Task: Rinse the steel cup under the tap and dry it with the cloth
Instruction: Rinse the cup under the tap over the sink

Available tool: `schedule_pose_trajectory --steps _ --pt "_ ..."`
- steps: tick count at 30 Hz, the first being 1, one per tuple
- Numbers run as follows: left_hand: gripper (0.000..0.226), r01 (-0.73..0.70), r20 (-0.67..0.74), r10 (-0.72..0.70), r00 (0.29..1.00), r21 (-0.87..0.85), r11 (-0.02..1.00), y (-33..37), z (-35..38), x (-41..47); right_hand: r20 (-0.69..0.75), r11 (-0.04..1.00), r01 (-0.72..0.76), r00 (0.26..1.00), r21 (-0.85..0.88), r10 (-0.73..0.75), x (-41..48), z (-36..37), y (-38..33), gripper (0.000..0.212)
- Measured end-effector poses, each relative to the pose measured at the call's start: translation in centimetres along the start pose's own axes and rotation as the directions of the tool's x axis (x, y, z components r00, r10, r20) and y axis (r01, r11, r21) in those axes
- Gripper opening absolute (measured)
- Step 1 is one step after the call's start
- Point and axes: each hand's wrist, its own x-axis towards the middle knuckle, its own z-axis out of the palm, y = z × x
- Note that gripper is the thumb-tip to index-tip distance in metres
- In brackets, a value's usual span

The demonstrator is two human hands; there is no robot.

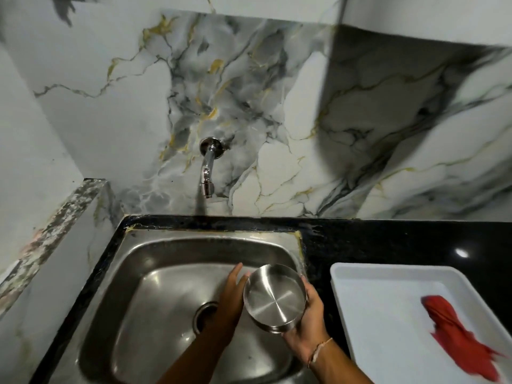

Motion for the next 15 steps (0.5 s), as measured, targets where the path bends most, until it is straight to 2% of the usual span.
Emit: schedule_pose_trajectory --steps 4,7,9,11,13,15 --pt "0.052 0.112 0.163 -0.069 0.984 -0.275 0.955 1.4 3.5 -3.6 -0.127 0.968 0.172 0.972 -0.181 -0.196 -0.4 -3.1 -0.9 0.052" --pt "0.045 0.197 0.249 -0.105 0.963 -0.380 0.904 2.7 6.4 -5.8 -0.125 0.911 0.315 0.926 -0.268 -0.357 -0.4 -5.3 -2.1 0.045" --pt "0.045 0.288 0.294 -0.176 0.940 -0.402 0.869 3.1 8.5 -7.1 -0.177 0.863 0.388 0.871 -0.325 -0.458 -0.6 -7.1 -3.5 0.033" --pt "0.047 0.388 0.341 -0.249 0.906 -0.436 0.812 3.0 10.3 -7.9 -0.196 0.794 0.393 0.829 -0.463 -0.524 -0.9 -8.6 -4.9 0.030" --pt "0.050 0.483 0.381 -0.321 0.867 -0.483 0.731 2.7 12.1 -8.3 -0.158 0.713 0.359 0.822 -0.603 -0.548 -1.4 -10.2 -6.2 0.050" --pt "0.056 0.552 0.452 -0.341 0.824 -0.510 0.660 2.8 14.1 -9.0 -0.114 0.632 0.350 0.811 -0.692 -0.574 -1.4 -12.5 -7.4 0.052"
